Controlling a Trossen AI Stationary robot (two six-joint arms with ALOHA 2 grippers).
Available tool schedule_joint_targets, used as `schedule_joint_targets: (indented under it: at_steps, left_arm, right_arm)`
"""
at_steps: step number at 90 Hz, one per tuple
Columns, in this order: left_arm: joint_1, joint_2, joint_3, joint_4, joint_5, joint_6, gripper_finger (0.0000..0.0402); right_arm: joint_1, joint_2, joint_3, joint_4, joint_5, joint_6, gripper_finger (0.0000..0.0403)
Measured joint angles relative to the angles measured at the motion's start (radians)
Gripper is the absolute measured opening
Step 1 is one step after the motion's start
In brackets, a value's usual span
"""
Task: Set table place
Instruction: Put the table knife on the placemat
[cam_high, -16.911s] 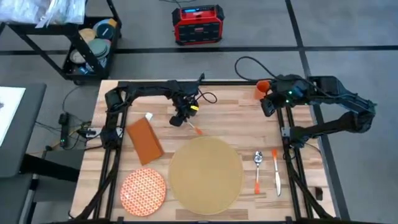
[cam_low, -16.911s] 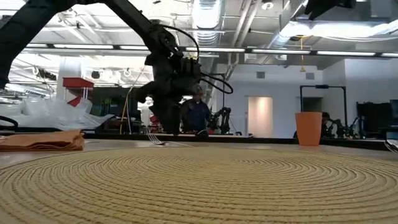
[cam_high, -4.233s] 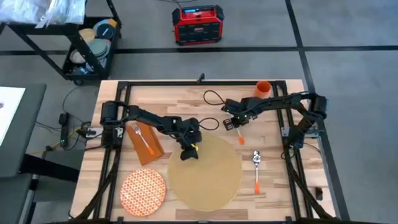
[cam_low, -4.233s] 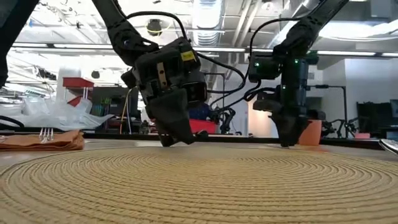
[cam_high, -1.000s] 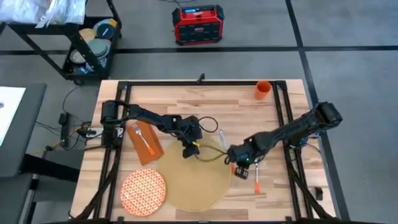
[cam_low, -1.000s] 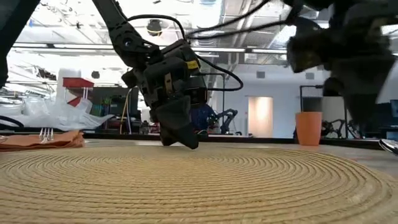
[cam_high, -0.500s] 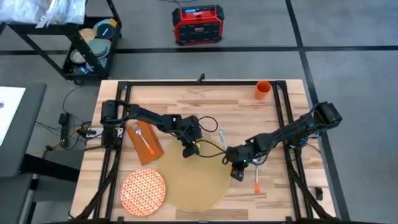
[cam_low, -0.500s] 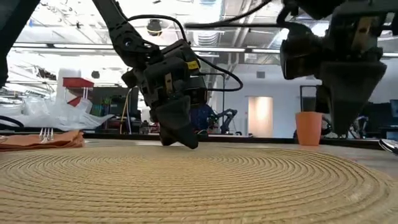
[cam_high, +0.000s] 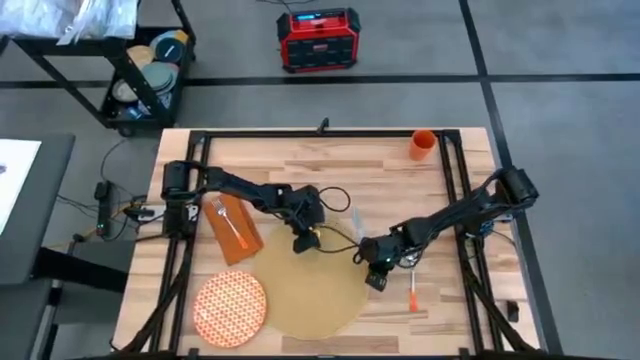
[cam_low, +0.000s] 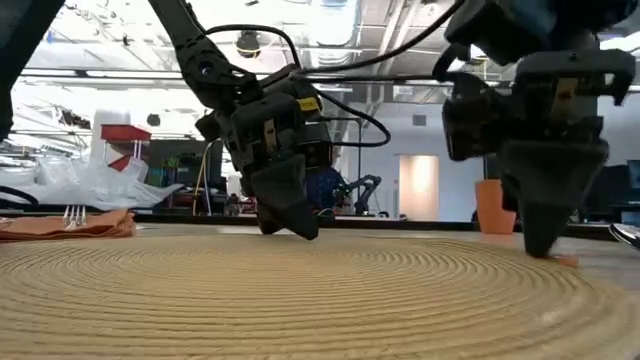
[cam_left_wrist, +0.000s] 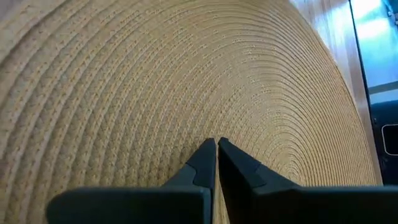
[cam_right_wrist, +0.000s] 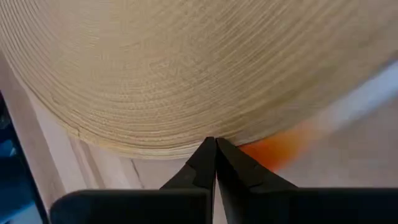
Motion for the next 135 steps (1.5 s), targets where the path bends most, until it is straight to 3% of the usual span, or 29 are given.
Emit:
schedule_joint_targets:
  at_steps: [13,39,99,114,135]
  left_arm:
    - [0.0,0.0,0.0,0.0,0.0,-0.002,0.0]
    - [0.003,0.0,0.0,0.005,-0.001,0.0,0.0]
    - [0.019,0.0,0.0,0.011,-0.001,0.002,0.0]
    - [0.019,0.0,0.0,0.011,-0.001,0.003,0.0]
    - [0.019,0.0,0.0,0.012,-0.001,0.011,0.0]
  right_arm:
    - [-0.007,0.015,0.004,-0.003,-0.017,0.007,0.0]
    - [-0.033,-0.062,0.002,-0.263,0.06,-0.003,0.0]
    - [-0.053,-0.083,0.037,-0.362,0.188,0.028,0.0]
    - [-0.013,-0.12,0.054,-0.373,0.195,0.082,0.0]
    - [0.073,-0.206,0.052,-0.523,0.266,0.191,0.0]
